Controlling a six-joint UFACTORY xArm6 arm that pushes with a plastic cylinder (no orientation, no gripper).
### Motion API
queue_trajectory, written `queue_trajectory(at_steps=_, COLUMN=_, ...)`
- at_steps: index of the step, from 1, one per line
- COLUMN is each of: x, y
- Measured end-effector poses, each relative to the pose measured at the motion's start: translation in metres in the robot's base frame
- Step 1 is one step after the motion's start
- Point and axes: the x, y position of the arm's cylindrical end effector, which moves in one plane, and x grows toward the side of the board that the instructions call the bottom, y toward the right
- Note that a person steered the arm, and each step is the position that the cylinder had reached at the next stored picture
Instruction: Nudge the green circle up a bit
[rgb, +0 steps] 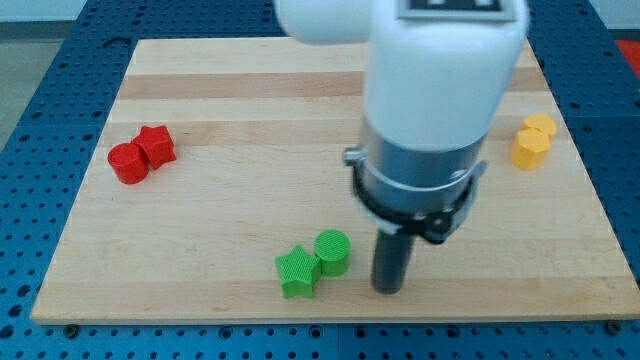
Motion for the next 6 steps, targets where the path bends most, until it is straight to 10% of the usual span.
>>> queue_trajectory(at_steps=3, x=-0.007, y=-0.139)
queue_trajectory(at_steps=6, x=-0.017, y=-0.013)
